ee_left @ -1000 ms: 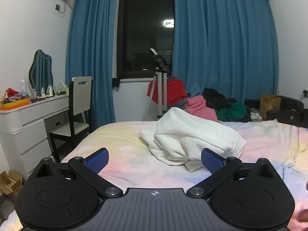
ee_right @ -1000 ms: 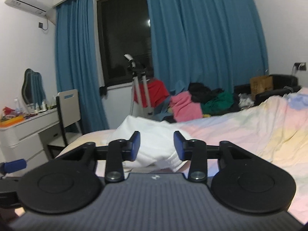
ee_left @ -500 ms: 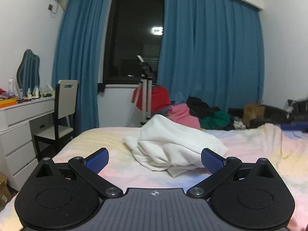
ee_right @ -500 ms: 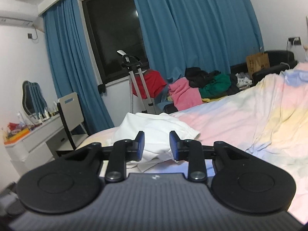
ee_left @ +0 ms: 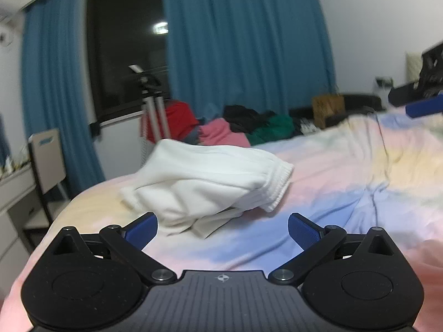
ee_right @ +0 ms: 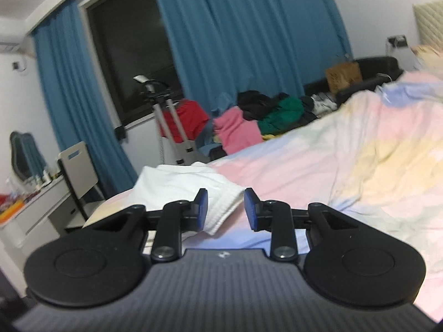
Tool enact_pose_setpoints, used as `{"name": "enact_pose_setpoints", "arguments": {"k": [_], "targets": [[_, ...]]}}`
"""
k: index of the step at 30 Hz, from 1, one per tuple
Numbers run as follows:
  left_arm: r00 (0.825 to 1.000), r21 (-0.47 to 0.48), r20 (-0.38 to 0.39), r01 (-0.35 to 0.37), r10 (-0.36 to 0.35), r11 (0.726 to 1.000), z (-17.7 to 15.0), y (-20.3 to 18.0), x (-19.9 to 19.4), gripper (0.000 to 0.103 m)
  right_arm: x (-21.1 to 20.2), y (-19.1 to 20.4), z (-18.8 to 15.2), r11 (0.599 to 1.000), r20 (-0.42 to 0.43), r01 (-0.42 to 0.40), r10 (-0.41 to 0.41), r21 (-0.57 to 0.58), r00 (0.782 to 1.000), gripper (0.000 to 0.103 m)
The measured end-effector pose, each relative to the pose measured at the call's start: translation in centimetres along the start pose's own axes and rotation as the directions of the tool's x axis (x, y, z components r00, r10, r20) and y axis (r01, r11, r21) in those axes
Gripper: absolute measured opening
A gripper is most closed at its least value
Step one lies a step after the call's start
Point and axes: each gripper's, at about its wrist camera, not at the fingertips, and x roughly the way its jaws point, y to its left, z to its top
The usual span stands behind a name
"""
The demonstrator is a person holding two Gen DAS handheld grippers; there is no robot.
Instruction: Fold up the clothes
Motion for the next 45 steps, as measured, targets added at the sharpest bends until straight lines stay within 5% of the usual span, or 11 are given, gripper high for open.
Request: {"name": "enact_pose_setpoints", "arguments": {"k": [14,18,21,25,27,33,38,41,45], "targets": [[0.999,0.352,0.007,0.027,-0.031,0.936,4.4,-11.2,21.1,0.095,6.9,-5.1,-1.4,0.989,-0.069,0.057,-0.048,0.138,0.996,0.034],[0.994,0.412,-0.048,-0.072,0.101,0.908,5.3,-13.6,26.6,0.086,8.7,-5.8,-1.9,0.985,-0.090,0.084,-0.071,0.150,0.993,0.034],[0.992,0.336,-0.067,-0.075,0.103,0.939,6.2,-12.9,28.6,0.072,9.7,-6.0,-2.5,0.986,-0.112,0.091,-0.075,0.143,0.991,0.034],[0.997,0.214,0.024,-0.072,0.069,0.974,8.0,-10.2,26.1,0.036,10.0,-5.8,-2.8,0.988,-0.121,0.076,-0.059,0.135,0.991,0.034],[0.995,0.156,0.092,-0.050,0.035,0.986,9.2,-8.4,24.1,0.007,9.8,-5.6,-2.8,0.989,-0.119,0.067,-0.051,0.131,0.992,0.034],[0.970,-0.014,0.239,-0.048,0.050,0.999,13.7,-1.3,16.7,0.006,8.7,-4.9,-2.8,0.993,-0.108,0.042,-0.030,0.113,0.994,0.034],[0.940,-0.163,0.317,-0.076,0.125,0.984,16.4,6.8,9.7,0.005,8.3,-4.0,-2.7,0.995,-0.117,0.019,-0.008,0.100,0.993,0.034],[0.930,-0.288,0.300,-0.127,0.215,0.949,16.5,12.9,6.8,0.005,7.8,-3.1,-3.0,0.996,-0.128,-0.011,0.023,0.091,0.992,0.034],[0.919,-0.447,0.206,-0.217,0.336,0.868,13.8,21.3,4.8,0.005,7.4,-1.5,-3.4,0.997,-0.139,-0.064,0.070,0.051,0.988,0.034]]}}
